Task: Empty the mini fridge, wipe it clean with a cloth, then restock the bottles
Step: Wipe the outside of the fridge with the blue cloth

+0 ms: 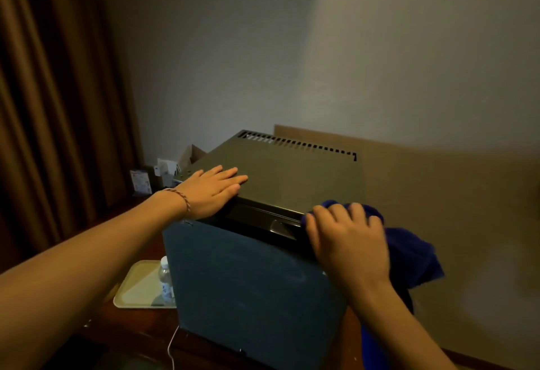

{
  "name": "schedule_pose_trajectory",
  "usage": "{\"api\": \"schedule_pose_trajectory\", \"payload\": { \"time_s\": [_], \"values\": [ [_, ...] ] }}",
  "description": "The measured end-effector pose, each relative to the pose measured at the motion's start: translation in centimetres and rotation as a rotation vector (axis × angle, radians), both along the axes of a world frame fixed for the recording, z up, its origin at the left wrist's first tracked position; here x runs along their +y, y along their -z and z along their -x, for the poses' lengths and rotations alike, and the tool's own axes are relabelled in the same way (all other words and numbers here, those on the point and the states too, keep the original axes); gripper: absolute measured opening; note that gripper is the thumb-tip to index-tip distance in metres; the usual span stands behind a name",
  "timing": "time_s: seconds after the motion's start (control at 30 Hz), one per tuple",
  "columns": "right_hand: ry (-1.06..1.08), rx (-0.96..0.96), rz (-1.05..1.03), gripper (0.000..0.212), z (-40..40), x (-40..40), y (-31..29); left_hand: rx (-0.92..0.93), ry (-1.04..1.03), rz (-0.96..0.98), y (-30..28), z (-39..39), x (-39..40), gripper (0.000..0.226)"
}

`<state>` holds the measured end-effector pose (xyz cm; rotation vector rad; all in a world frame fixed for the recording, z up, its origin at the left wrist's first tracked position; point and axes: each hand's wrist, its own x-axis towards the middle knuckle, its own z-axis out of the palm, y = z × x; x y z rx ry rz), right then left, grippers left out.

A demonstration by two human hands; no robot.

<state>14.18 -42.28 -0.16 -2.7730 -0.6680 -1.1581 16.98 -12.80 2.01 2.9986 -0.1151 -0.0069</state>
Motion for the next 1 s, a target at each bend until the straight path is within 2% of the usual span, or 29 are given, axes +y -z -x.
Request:
{"api": "schedule_pose_trajectory", "payload": {
  "time_s": [0.1, 0.17, 0.27, 0.43, 0.6, 0.83, 1.0],
  "values": [
    [-0.054, -0.008, 0.069, 0.037, -0.2, 4.8, 0.4, 0.007, -0.022, -0.028, -0.5, -0.8, 1.4, 0.052],
    [-0.071, 0.043, 0.098, 0.042, -0.3, 6.8, 0.7, 0.015, -0.045, -0.023, -0.3, -0.9, 2.8, 0.052],
    [-0.096, 0.104, 0.131, 0.052, -0.3, 7.4, 0.6, -0.007, -0.013, -0.014, 0.4, -0.9, 4.2, 0.051],
    [-0.108, 0.147, 0.151, 0.048, -0.3, 5.8, 0.4, -0.008, 0.067, 0.021, 0.1, -1.3, 6.0, 0.051],
    [0.007, 0.180, 0.085, 0.048, 0.7, 6.3, 0.2, 0.007, 0.143, 0.191, 0.3, -1.4, 7.6, 0.051],
    [0.086, 0.247, 0.094, 0.051, 1.9, 13.0, -0.8, -0.148, 0.166, 0.543, 1.9, -1.1, 10.2, 0.045],
    [0.004, 0.250, 0.176, 0.046, 1.7, 20.1, -1.2, -0.164, 0.194, 0.560, 2.5, -1.4, 10.6, 0.043]
  ]
}}
